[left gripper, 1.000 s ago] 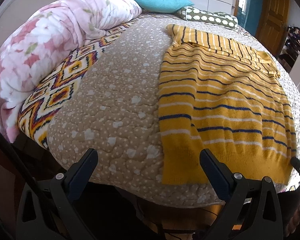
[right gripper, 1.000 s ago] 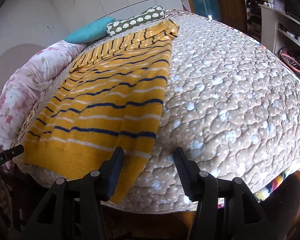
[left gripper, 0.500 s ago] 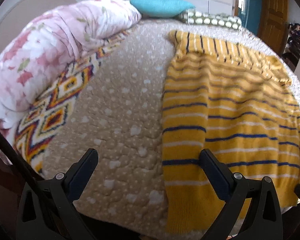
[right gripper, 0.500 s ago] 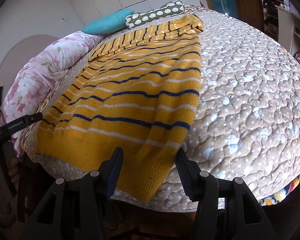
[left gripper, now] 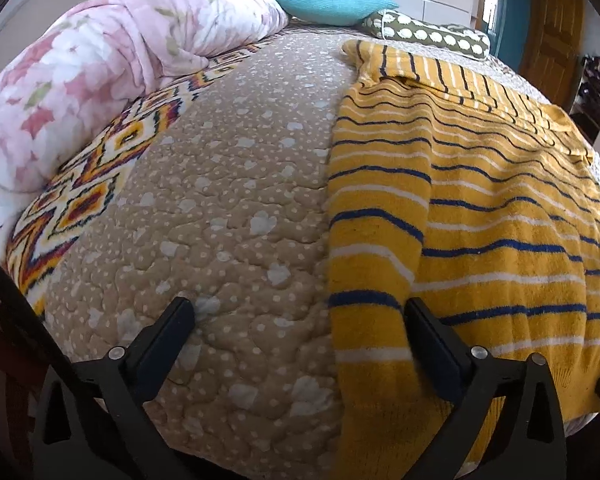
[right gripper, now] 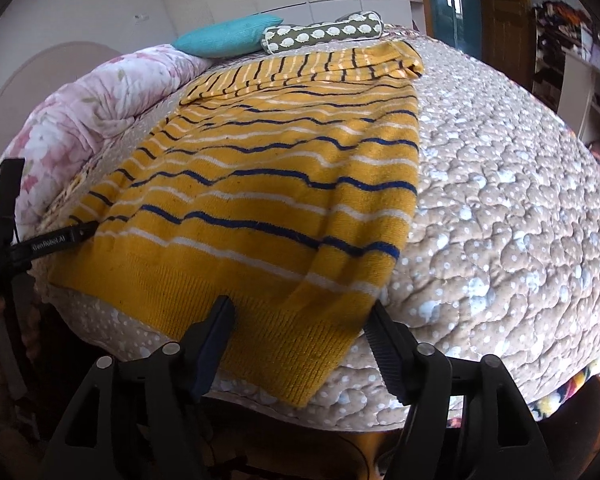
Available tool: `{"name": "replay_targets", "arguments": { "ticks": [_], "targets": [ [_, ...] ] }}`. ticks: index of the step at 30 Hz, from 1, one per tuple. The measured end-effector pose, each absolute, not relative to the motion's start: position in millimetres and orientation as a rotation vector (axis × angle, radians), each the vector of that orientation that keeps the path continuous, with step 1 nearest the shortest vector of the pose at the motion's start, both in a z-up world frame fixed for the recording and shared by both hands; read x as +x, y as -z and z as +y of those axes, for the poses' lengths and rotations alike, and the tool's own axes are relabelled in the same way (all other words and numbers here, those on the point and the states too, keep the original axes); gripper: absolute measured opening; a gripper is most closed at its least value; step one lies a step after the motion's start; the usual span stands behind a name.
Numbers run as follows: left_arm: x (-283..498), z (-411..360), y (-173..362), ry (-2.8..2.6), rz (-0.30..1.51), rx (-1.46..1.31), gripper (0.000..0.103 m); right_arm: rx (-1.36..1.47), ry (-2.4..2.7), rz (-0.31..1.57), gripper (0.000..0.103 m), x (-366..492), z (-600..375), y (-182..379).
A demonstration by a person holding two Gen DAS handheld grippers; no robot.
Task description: Fold small clothes
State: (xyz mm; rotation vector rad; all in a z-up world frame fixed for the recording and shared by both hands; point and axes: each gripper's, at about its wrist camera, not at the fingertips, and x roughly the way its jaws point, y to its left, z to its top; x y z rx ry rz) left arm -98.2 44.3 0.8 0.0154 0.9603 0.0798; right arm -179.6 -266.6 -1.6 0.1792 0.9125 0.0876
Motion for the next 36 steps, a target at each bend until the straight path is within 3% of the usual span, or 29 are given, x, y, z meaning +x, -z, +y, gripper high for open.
{"name": "replay_targets", "arguments": {
  "ticks": [10,16,18,22,24,29,36],
  "targets": [
    [-101,43,2,-0.09,0.931,0.026,0.103,0.135,-0.082,0.916,0.085,-176,-253,5],
    [-99,43,2,-0.092,0.956,0.027,0.103,0.132,-0.084,0.923,0.086,-177,-253,4],
    [-98,41,1,-0.093,0.958,0.034,0.103,0.152,-0.089,0.935,0.084,-175,-255,1],
    [-93,40,-2,-0.072,1.002,0.061,0.103,0.226,-0.12,0.945,0.068,-173,-269,-7],
    [-91,41,-7,-0.05,1.028,0.06,0.099,0.266,-0.139,0.951,0.064,-171,-275,-10],
    [-99,24,-18,-0.009,1.022,0.133,0.066,0.347,-0.168,0.957,0.062,-165,-282,-9],
    [-104,16,-25,0.018,1.039,0.13,0.062,0.365,-0.173,0.957,0.062,-164,-284,-7]
  ]
}}
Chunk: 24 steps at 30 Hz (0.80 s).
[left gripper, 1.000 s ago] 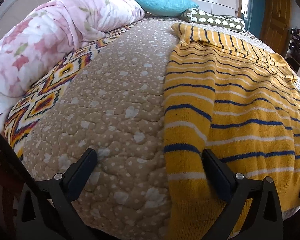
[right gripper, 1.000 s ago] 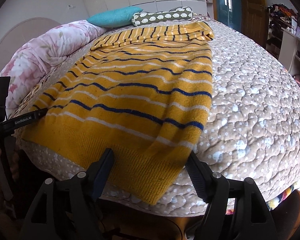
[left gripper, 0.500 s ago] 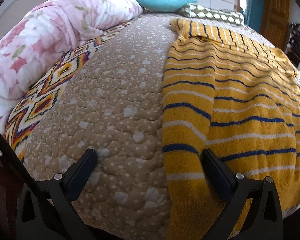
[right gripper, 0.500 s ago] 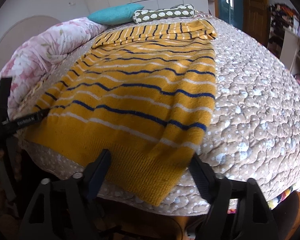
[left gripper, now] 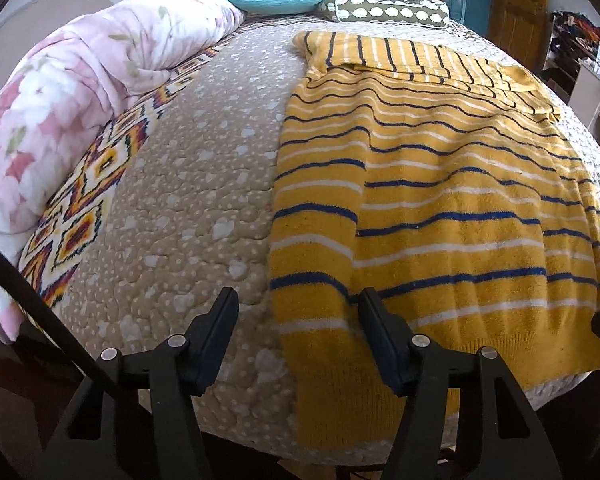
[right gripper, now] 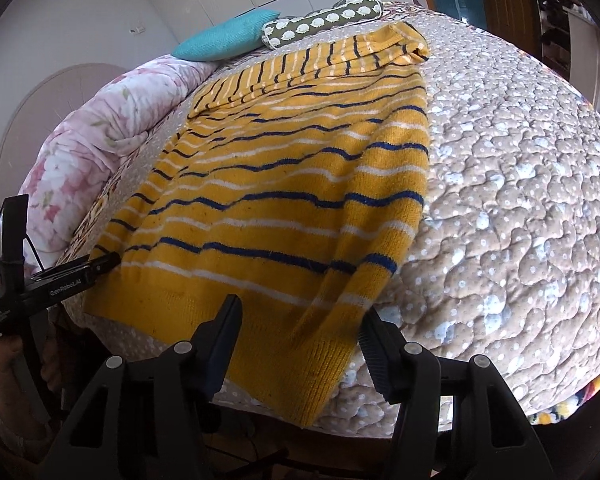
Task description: Fold small clothes
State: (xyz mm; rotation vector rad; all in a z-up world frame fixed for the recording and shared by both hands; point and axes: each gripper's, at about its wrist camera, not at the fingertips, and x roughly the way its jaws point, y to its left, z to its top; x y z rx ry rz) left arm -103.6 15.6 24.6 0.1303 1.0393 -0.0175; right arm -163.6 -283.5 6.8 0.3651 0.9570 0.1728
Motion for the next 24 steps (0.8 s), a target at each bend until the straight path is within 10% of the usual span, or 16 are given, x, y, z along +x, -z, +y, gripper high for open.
{"name": "replay_targets", "arguments": {
  "ticks": [24],
  "targets": [
    [-104.5,21.9,-17.0,-0.018,1.053,0.116,0.076,0.362,-0.159,0.947,0.064,-161.7,-281.5,-1.3]
  ]
}}
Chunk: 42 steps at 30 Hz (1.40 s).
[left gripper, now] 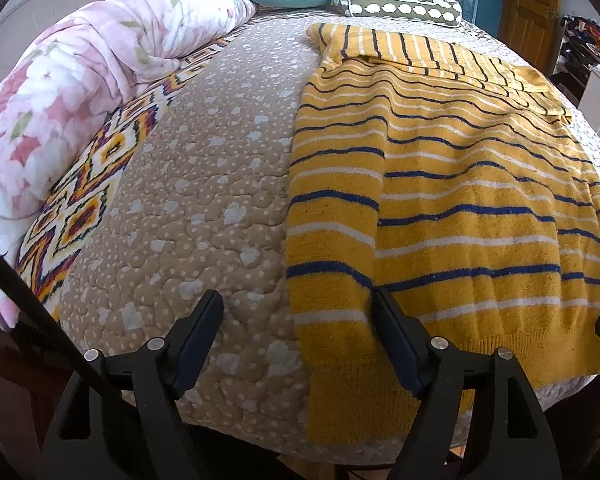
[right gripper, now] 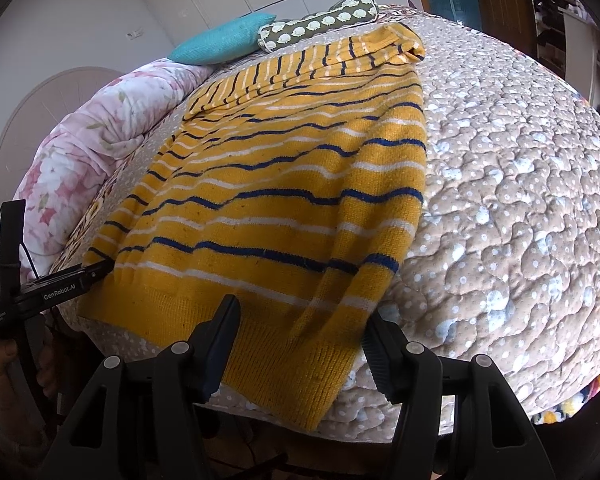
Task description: Fold small clothes
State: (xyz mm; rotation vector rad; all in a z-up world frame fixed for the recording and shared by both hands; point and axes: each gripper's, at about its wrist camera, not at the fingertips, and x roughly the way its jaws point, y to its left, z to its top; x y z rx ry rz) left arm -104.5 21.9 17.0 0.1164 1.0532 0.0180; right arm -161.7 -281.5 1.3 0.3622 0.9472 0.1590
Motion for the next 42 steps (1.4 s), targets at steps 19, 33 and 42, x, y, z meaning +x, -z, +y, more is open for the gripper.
{"name": "replay_targets", "arguments": {
  "ticks": [19,33,42],
  "targets": [
    [-103,25,-14,-0.04,1.049,0.108,0.085,0.332,-0.16,0.936,0.069,-157,-280,0],
    [-103,25,-14,-0.044,1.047,0.107,0.087,0.315,-0.165,0.93,0.074,-158,-277,1],
    [-104,34,-23,0.023,1.067,0.0,0.086,0.332,-0.173,0.941,0.074,-157,-278,-2]
  ]
}}
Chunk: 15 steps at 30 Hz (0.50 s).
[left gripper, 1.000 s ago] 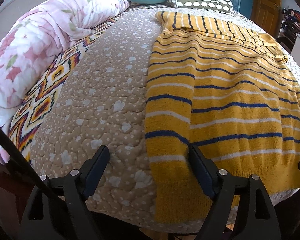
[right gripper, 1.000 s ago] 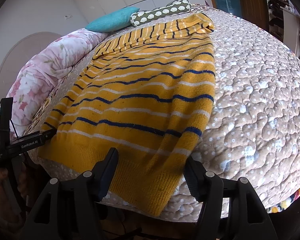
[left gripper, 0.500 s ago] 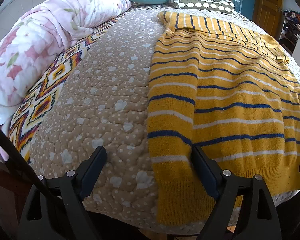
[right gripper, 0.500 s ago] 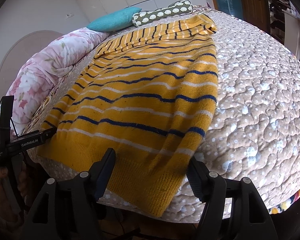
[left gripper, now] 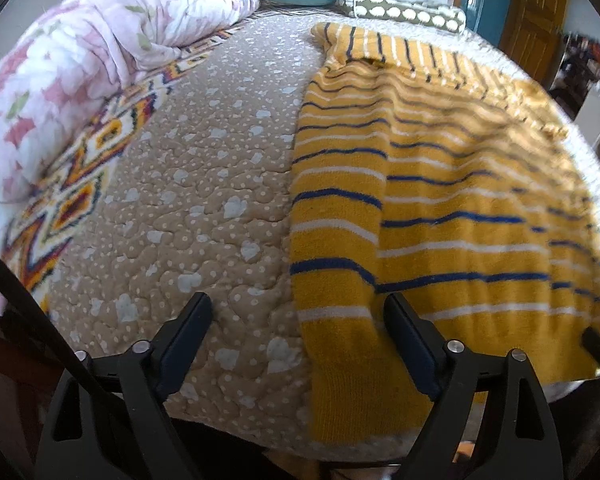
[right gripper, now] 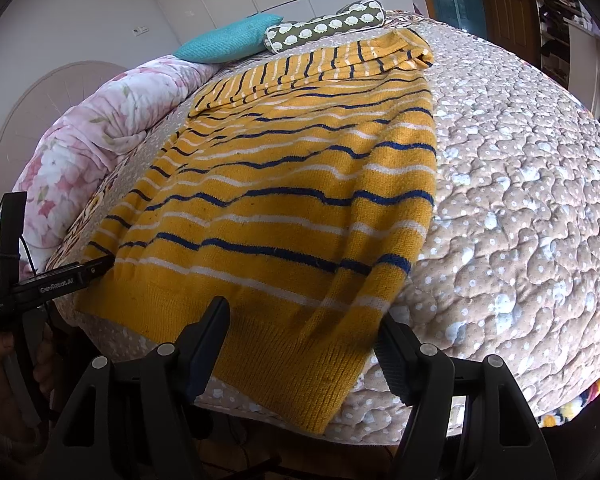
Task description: Fold small clothes
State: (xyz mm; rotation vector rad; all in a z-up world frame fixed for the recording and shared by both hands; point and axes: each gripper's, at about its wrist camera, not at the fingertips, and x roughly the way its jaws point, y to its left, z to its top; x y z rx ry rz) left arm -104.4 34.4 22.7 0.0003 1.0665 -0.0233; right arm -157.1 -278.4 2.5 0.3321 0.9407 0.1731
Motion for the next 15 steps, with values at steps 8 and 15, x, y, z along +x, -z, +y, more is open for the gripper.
{"name": "replay_targets", "arguments": {
  "ticks": [8,15],
  "targets": [
    [-102,62,-53,0.013,1.0,-0.121,0.086,0.351,-0.179,0.925,0.073,-154,-298,-20],
    [-83,59,-43,0.05,1.025,-0.131,0.086,0.461,-0.136,0.859,0.073,-141,-351,-54]
  ]
}}
